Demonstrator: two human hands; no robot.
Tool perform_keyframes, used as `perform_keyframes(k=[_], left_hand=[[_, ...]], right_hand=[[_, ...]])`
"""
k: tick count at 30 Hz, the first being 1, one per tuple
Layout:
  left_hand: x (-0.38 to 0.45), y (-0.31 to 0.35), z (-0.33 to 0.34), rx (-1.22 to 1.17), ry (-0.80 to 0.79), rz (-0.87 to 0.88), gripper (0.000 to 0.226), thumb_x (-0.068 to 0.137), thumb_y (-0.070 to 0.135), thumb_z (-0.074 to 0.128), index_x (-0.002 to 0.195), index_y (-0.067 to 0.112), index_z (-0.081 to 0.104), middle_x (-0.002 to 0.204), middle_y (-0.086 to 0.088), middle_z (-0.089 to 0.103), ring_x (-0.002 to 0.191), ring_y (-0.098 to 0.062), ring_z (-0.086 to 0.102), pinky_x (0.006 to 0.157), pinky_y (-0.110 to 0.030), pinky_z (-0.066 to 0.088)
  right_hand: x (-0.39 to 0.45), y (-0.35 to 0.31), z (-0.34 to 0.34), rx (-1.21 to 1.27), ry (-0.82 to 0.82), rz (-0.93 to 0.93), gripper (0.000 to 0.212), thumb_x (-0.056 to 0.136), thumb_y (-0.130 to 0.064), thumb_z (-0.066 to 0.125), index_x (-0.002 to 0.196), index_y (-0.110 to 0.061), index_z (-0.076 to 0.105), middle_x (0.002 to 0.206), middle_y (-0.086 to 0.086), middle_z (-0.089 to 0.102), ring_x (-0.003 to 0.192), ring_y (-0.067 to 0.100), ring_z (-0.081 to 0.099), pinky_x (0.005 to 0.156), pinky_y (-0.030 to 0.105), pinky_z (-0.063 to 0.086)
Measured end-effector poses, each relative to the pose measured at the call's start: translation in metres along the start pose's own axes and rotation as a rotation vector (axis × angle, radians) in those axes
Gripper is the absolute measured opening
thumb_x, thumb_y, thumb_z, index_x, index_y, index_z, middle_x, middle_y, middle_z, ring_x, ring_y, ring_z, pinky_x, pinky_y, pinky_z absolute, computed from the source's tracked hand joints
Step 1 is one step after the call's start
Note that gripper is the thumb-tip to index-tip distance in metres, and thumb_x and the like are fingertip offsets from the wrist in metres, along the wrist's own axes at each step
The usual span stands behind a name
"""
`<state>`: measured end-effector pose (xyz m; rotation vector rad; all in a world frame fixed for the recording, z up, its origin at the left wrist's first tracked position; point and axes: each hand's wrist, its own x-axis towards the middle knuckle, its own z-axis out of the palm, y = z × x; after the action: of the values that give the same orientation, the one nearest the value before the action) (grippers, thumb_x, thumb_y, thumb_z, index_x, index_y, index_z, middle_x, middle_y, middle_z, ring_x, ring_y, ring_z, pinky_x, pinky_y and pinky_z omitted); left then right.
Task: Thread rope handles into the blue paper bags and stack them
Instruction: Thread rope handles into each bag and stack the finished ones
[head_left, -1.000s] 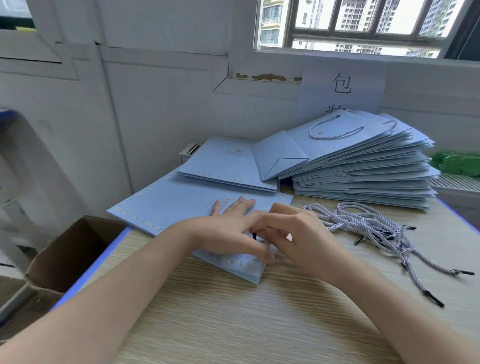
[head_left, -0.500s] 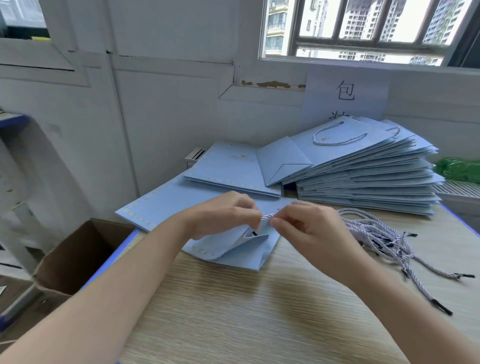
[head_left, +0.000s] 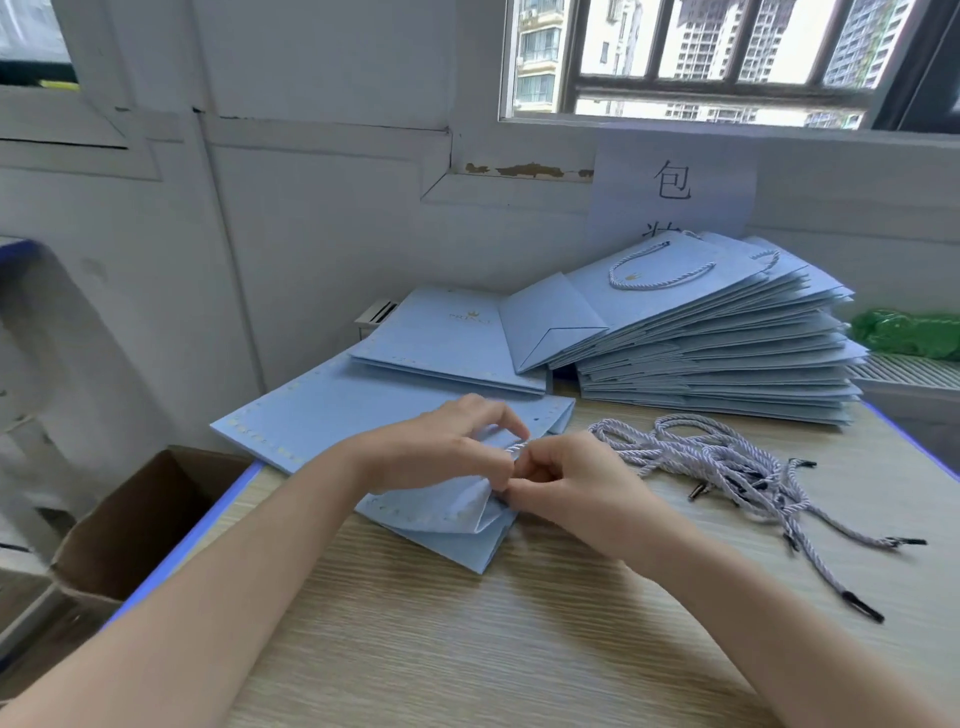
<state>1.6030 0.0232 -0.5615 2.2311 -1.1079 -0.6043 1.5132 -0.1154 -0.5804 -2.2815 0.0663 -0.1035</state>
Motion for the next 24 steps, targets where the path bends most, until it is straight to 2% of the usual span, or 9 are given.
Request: perform_keyframes(k=[4,5,7,10,13,15,18,21,24], left_hand=[[-0.001,-0.001,0.004,0.24,-0.076,-0.044,0.078,0.061,0.045,0.048,0.137,0.043,0.033,0.145,0.016,0.021,0.137,-0.001,0.013,0.117,-0.043,-0.002],[-0.002,-0.001,0.003,0.252,-0.078,-0.05,0.079,0.062,0.046,0.047,0.139,0.043,0.031,0.146,0.016,0.02,0.136,-0.001,0.012,0.117,-0.043,-0.002],[-0.001,-0.004,0.002,0.292,-0.058,-0.062,0.079,0.065,0.056,0.047,0.14,0.041,0.03,0.145,0.016,0.021,0.136,-0.003,0.014,0.118,-0.042,0.003],[0.004,-0.007,0.007,0.366,0.088,-0.062,0.069,0.075,0.072,0.049,0.134,0.038,0.04,0.131,0.013,0.034,0.13,-0.007,0.025,0.114,-0.041,0.018],[0.01,-0.008,0.01,0.386,0.222,-0.003,0.039,0.092,0.052,0.048,0.125,0.033,0.05,0.119,0.009,0.041,0.12,-0.011,0.032,0.105,-0.036,0.028],[0.01,-0.009,0.008,0.354,0.233,0.008,0.032,0.096,0.041,0.048,0.126,0.03,0.053,0.119,0.006,0.043,0.119,-0.013,0.033,0.104,-0.037,0.03],[0.01,-0.01,0.008,0.327,0.207,-0.004,0.037,0.097,0.038,0.046,0.133,0.029,0.048,0.128,0.006,0.039,0.126,-0.013,0.029,0.11,-0.037,0.026],[0.01,-0.01,0.015,0.411,0.146,-0.044,0.052,0.098,0.046,0.038,0.146,0.028,0.029,0.15,0.005,0.021,0.14,-0.012,0.015,0.116,-0.033,0.009],[0.01,-0.009,0.016,0.442,0.123,-0.056,0.058,0.096,0.052,0.036,0.148,0.029,0.023,0.153,0.006,0.016,0.141,-0.011,0.013,0.117,-0.033,0.006]], right_hand=[[-0.005,0.003,-0.031,-0.388,-0.172,-0.011,0.017,0.077,-0.023,0.067,0.063,-0.025,0.058,0.051,-0.013,0.053,0.048,-0.004,0.047,0.047,0.012,0.034],[-0.004,0.008,-0.04,-0.481,-0.152,0.007,0.018,0.077,-0.025,0.066,0.063,-0.025,0.056,0.057,-0.012,0.055,0.053,-0.003,0.049,0.05,0.012,0.036],[-0.003,0.019,-0.058,-0.585,-0.078,0.082,0.019,0.078,-0.027,0.064,0.063,-0.023,0.054,0.068,-0.007,0.06,0.061,0.006,0.053,0.06,0.025,0.044],[-0.003,0.03,-0.07,-0.456,-0.045,0.17,0.018,0.082,-0.026,0.063,0.066,-0.019,0.057,0.064,-0.005,0.061,0.048,0.006,0.054,0.052,0.021,0.043],[0.0,0.033,-0.07,-0.408,0.006,0.205,0.018,0.086,-0.021,0.056,0.068,-0.018,0.057,0.059,-0.007,0.061,0.04,0.002,0.052,0.046,0.017,0.041],[0.002,0.036,-0.068,-0.466,0.068,0.202,0.014,0.085,-0.021,0.055,0.072,-0.02,0.057,0.063,-0.006,0.061,0.05,0.007,0.055,0.054,0.023,0.046],[0.002,0.036,-0.067,-0.467,0.121,0.157,0.007,0.084,-0.019,0.056,0.078,-0.023,0.056,0.068,-0.008,0.055,0.066,0.013,0.05,0.061,0.027,0.042],[0.002,0.031,-0.064,-0.312,0.085,0.064,0.012,0.084,-0.013,0.058,0.082,-0.025,0.061,0.062,-0.01,0.052,0.058,0.005,0.047,0.059,0.024,0.041],[0.002,0.032,-0.06,-0.308,0.017,-0.006,0.013,0.083,-0.013,0.063,0.087,-0.025,0.067,0.059,-0.009,0.05,0.051,-0.001,0.044,0.057,0.014,0.038]])
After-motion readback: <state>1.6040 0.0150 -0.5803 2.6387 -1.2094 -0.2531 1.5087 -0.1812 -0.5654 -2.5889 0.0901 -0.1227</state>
